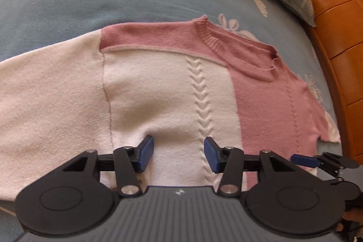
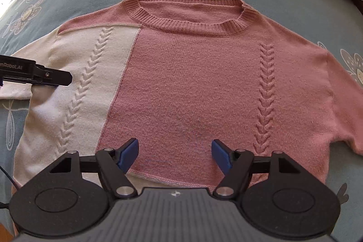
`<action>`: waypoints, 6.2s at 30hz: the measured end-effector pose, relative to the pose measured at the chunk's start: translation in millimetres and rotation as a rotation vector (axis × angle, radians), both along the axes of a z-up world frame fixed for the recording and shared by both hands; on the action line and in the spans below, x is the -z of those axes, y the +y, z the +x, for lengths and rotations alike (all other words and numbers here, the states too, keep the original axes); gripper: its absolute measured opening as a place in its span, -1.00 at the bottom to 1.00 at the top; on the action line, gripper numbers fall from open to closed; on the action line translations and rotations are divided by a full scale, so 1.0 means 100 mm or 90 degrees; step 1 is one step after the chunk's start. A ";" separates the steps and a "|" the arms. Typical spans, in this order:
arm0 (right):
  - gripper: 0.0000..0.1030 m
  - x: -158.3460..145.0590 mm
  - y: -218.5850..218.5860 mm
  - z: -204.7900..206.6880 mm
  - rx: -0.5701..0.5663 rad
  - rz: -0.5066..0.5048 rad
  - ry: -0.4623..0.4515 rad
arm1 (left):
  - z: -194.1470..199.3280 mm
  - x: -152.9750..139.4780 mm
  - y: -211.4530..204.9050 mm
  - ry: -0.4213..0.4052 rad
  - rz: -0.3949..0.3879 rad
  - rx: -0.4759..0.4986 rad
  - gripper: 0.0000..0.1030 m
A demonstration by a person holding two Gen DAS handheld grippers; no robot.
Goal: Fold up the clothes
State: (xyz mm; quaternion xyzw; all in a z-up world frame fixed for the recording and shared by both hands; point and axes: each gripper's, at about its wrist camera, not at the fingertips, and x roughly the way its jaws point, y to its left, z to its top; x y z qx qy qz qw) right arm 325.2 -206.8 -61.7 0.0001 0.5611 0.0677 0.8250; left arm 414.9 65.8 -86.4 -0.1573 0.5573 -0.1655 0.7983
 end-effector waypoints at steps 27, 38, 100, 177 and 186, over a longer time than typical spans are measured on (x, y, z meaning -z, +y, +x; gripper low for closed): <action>0.80 -0.10 -1.10 -0.44 0.033 -0.004 -0.115 | -0.92 -0.32 -0.20 -0.057 0.098 -0.001 0.05; 0.97 0.23 -0.77 -0.69 0.037 -0.040 -0.062 | -1.08 -0.32 0.00 -0.069 0.043 -0.006 0.09; 1.00 0.33 -0.68 -2.24 0.073 -0.036 -0.236 | -2.84 -0.16 -0.54 -0.256 0.131 -0.010 0.62; 1.00 -0.01 -0.99 -2.12 0.219 0.045 -0.273 | -1.71 -0.32 -0.58 -0.266 -0.049 0.196 0.93; 1.00 -0.10 -0.93 -1.40 0.125 -0.047 -0.321 | -1.56 0.11 -0.47 -0.245 -0.072 0.190 0.94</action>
